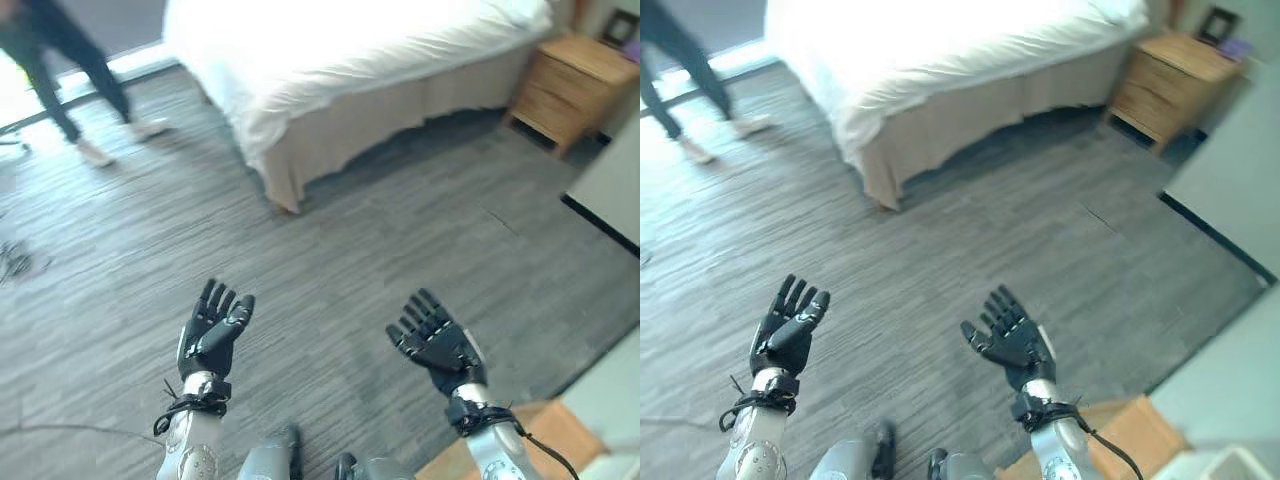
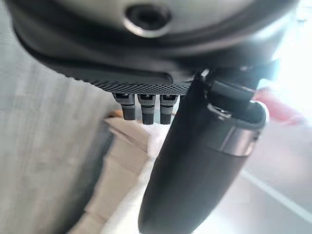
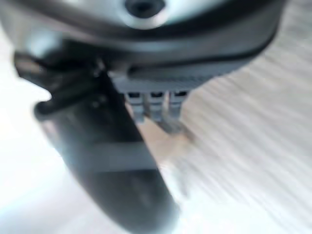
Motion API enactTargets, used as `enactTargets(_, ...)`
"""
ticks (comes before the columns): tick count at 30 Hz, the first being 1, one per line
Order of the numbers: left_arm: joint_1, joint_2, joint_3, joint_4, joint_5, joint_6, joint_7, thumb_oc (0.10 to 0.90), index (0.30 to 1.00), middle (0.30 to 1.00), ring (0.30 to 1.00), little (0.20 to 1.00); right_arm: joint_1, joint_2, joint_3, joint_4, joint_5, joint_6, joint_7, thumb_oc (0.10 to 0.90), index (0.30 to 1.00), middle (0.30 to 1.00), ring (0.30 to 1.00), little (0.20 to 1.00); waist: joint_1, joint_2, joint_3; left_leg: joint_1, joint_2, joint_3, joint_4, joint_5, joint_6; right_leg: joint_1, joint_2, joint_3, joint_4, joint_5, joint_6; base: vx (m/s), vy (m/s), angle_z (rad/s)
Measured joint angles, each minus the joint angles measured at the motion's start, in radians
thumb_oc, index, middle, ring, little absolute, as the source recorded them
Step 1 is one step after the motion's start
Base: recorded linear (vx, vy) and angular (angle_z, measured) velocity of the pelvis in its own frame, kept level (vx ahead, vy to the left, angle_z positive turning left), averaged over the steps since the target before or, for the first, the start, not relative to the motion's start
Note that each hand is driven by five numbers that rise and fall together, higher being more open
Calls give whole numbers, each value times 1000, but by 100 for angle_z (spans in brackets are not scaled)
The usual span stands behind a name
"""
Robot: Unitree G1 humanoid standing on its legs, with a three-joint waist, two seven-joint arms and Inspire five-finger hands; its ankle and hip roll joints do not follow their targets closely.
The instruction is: Pick up bed clothes into laundry basket.
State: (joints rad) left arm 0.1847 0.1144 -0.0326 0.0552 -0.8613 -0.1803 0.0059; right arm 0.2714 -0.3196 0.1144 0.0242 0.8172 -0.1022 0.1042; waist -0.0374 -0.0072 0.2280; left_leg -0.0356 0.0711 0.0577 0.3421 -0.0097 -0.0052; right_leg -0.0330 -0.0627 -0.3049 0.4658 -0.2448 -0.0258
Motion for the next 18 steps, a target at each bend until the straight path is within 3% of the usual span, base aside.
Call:
enactTargets(1,-17,-19,-13,-2,0,-1,1,800,900,900,900,900,-22,-11,-5,-4,2,-8,1,800,900,900,900,900,-40,52,-6,23,28,-21,-93,-29,-17,-103,-23,-9,163,-43,-1,-262,270,166)
enactTargets(2,-22,-17,-28,-10,3,-7,-1,800,900,900,900,900,-27,-11,-4,-3,2,-13,2,800,900,900,900,900,-50,57,-39,11,9,-10,-186,-51,-35,-167,-87,12,84,-52,28,-259,328,140)
enactTargets(3,-48,6,-50,-7,12,-6,-11,800,900,900,900,900,-42,-6,-7,22,0,-11,-5,800,900,900,900,900,-51,56,-42,29,3,-1,-266,-30,-77,-176,-132,-41,24,17,13,-188,297,84)
enactTargets(6,-25,35,-74,-14,40,-14,-13,800,900,900,900,900,-68,2,-5,38,-8,-9,-5,800,900,900,900,900,-34,71,-46,80,25,14,-299,-37,-57,-198,-113,-31,5,55,16,-249,313,12)
enactTargets(7,-39,50,-82,3,42,-13,-12,800,900,900,900,900,-89,7,-4,52,-7,-13,-15,800,900,900,900,900,-50,62,-29,87,28,13,-321,-33,-76,-210,-113,6,33,56,18,-291,209,15)
enactTargets(8,-61,64,-94,31,44,-8,-11,800,900,900,900,900,-100,21,0,55,-7,-13,-25,800,900,900,900,900,-64,44,-11,87,13,-3,-316,-25,-83,-220,-105,86,61,63,29,-208,114,34)
enactTargets(9,-73,82,-111,59,51,-8,-11,800,900,900,900,900,-98,26,8,56,-8,-13,-25,800,900,900,900,900,-76,38,-6,87,10,-22,-315,-24,-84,-224,-78,220,74,78,55,-155,53,58)
enactTargets(10,-73,101,-122,71,97,13,-14,800,900,900,900,900,-89,20,24,54,-27,-12,-25,800,900,900,900,900,-94,35,-7,87,10,-41,-317,-6,-84,-190,-71,301,26,95,101,-98,12,50)
enactTargets(12,-61,113,-112,60,138,14,-14,800,900,900,900,900,-93,19,45,48,-81,-11,-25,800,900,900,900,900,-73,29,-9,91,2,-44,-325,9,-79,-144,-73,306,-91,104,112,-57,1,21)
enactTargets(16,-58,98,-90,59,135,7,22,800,900,900,900,900,-115,31,83,57,-75,-12,-47,800,900,900,900,900,-42,39,-18,96,-11,-42,-357,23,-58,-140,-76,315,-118,117,124,2,2,1)
enactTargets(18,-38,53,-72,49,87,-1,46,800,900,900,900,900,-137,13,109,51,-106,-2,-54,800,900,900,900,900,-25,35,-40,101,-14,-25,-373,28,-53,-154,-81,334,-118,127,136,75,-90,-23)
